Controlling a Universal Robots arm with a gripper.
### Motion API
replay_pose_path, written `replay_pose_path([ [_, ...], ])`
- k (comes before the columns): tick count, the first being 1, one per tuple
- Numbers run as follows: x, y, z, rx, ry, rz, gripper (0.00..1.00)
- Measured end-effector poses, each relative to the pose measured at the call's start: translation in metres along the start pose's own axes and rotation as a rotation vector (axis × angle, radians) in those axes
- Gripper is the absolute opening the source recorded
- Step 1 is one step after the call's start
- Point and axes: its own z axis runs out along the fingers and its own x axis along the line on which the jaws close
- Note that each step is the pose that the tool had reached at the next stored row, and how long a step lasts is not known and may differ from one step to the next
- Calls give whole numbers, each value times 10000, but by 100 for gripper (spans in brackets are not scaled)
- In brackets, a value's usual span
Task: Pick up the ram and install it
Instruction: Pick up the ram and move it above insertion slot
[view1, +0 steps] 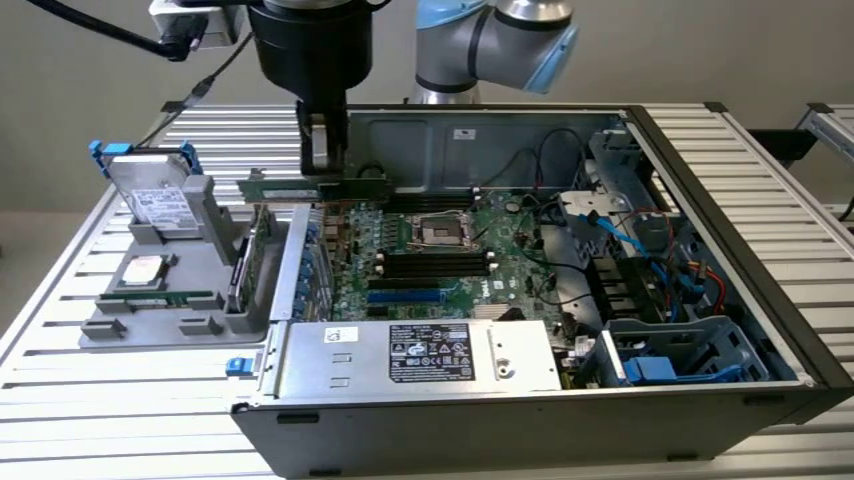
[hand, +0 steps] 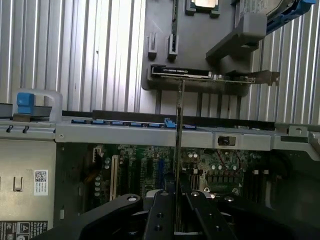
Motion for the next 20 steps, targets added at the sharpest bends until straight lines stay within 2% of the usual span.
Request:
replay_pose_path([
  [14,24,-638,-25,0,4,-1,13],
  [20,-14,-859,11,0,10,6,13],
])
